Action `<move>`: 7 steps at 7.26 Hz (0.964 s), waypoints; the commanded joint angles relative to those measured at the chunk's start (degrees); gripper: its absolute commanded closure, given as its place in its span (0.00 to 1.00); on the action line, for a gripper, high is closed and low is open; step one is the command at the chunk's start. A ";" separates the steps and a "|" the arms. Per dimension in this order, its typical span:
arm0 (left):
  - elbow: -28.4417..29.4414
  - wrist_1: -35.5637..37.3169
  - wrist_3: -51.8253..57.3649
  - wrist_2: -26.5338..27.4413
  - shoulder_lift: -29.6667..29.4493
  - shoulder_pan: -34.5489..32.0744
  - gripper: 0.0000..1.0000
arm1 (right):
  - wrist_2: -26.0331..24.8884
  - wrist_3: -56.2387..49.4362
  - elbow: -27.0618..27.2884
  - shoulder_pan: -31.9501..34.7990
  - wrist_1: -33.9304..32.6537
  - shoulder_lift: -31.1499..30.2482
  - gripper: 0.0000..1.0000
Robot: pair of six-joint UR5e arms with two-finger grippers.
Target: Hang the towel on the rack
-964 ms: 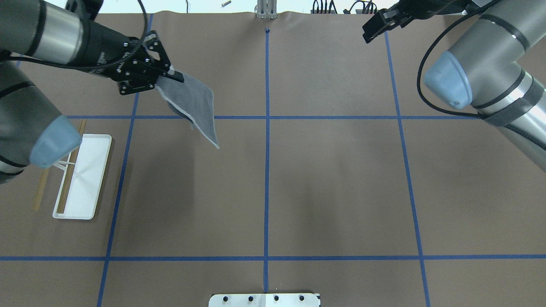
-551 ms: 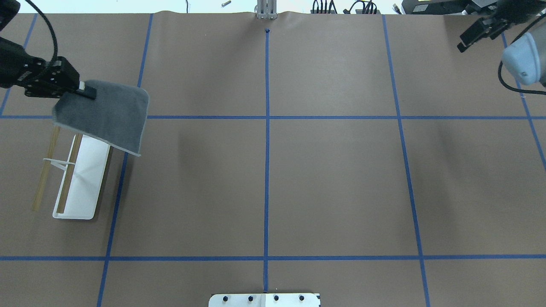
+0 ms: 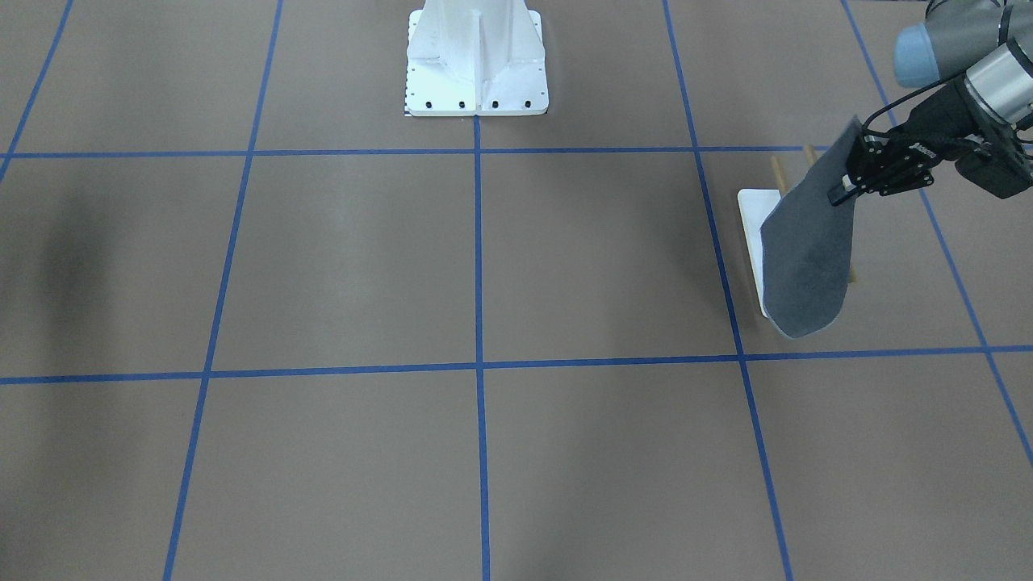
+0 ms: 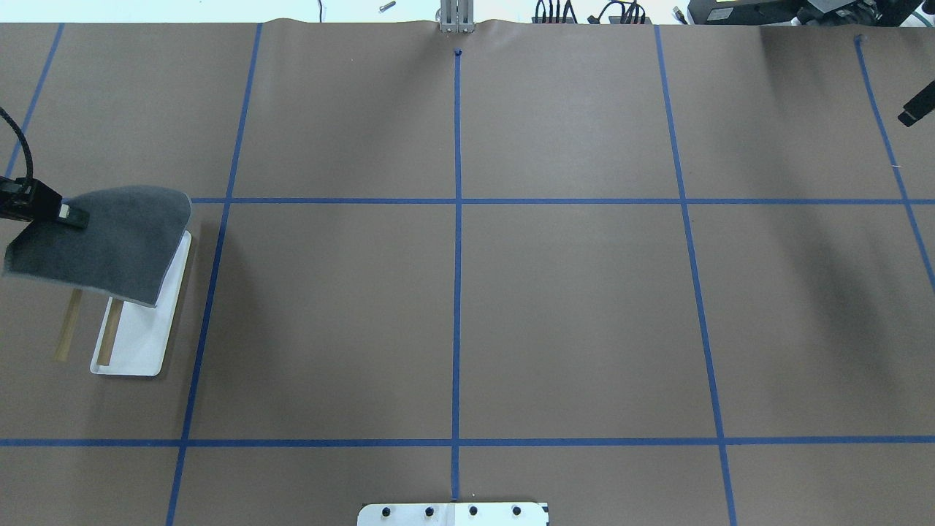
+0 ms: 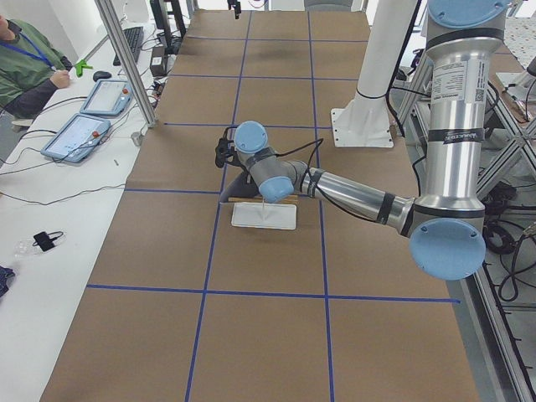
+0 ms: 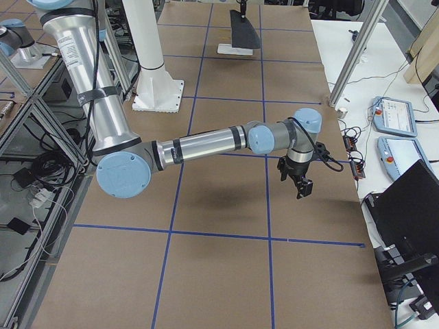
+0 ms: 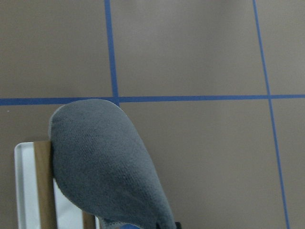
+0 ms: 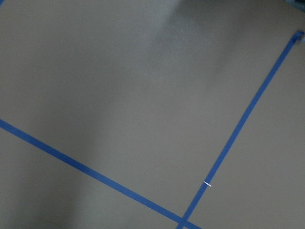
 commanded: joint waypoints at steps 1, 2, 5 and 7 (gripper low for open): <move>3.10 -0.60 5.33 0.04 1.38 -0.22 0.67 | 1.39 -2.49 -3.11 3.02 0.14 -1.85 0.00; 4.25 -0.61 8.91 0.13 1.56 -1.35 0.31 | 1.39 -2.83 -3.20 4.26 0.40 -3.77 0.00; 9.17 -0.61 17.81 1.88 2.00 -3.47 0.31 | 1.31 -2.75 -3.11 5.06 0.40 -5.29 0.00; 9.45 0.09 17.91 2.06 1.82 -6.87 0.03 | 1.04 -3.09 -3.11 5.32 0.40 -7.73 0.00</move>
